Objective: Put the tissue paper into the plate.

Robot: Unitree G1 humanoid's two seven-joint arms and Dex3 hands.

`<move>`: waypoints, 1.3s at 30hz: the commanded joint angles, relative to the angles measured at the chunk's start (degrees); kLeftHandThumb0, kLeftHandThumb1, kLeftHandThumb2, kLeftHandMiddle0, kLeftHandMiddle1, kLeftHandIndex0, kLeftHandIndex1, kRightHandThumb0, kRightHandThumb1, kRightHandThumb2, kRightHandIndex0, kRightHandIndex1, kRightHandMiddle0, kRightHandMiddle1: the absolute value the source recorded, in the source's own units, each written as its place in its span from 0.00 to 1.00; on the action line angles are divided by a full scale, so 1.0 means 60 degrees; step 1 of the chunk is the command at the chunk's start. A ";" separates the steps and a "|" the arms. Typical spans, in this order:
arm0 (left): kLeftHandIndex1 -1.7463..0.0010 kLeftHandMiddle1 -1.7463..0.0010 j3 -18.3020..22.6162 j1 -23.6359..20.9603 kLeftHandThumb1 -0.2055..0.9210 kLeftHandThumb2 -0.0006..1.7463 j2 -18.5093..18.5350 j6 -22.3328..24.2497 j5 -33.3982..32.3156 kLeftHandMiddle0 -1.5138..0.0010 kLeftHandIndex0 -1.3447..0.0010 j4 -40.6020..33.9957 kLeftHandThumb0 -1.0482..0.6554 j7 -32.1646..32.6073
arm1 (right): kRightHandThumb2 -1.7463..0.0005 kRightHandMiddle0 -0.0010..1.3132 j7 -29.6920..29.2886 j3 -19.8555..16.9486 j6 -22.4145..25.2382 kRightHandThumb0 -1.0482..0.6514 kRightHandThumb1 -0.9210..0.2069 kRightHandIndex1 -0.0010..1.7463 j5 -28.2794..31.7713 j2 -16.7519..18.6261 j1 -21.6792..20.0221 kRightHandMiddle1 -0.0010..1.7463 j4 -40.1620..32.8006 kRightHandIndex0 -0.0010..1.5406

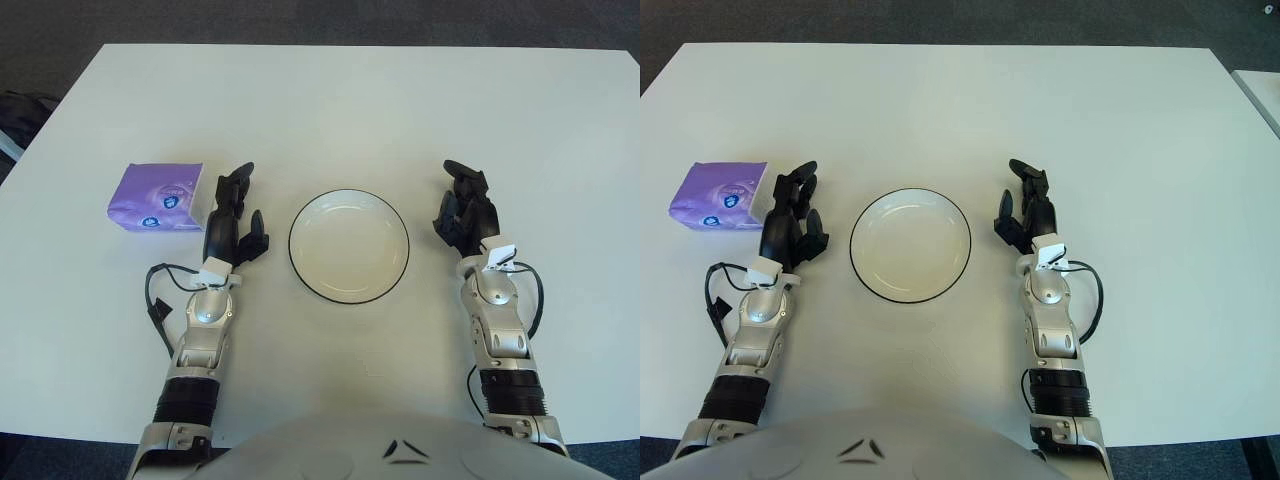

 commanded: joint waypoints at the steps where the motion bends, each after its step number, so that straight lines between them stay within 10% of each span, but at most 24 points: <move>1: 0.56 0.92 -0.0017 0.0423 1.00 0.50 0.0107 -0.0053 0.0073 0.81 1.00 -0.0188 0.24 -0.0173 | 0.50 0.00 0.0043 -0.0003 0.0841 0.23 0.00 0.09 0.0084 0.0092 0.0713 0.44 0.0971 0.19; 19: 0.63 0.94 0.0511 0.0298 1.00 0.50 0.1330 -0.0066 -0.0032 0.84 1.00 -0.2313 0.20 -0.1428 | 0.48 0.00 0.0129 0.0011 0.0495 0.23 0.00 0.09 0.0169 0.0149 0.0596 0.43 0.1457 0.19; 30: 0.68 0.96 0.1206 0.0511 1.00 0.46 0.1597 0.1650 -0.0544 0.85 1.00 -0.4734 0.14 -0.1749 | 0.48 0.00 0.0089 0.0039 0.0316 0.23 0.00 0.09 0.0117 0.0172 0.0404 0.42 0.1836 0.20; 39: 0.63 0.95 0.2349 -0.0856 1.00 0.46 0.2329 0.0119 0.1663 0.83 1.00 -0.3526 0.13 -0.0251 | 0.48 0.00 -0.0053 0.0107 0.0155 0.23 0.00 0.10 0.0037 0.0248 0.0193 0.44 0.2190 0.20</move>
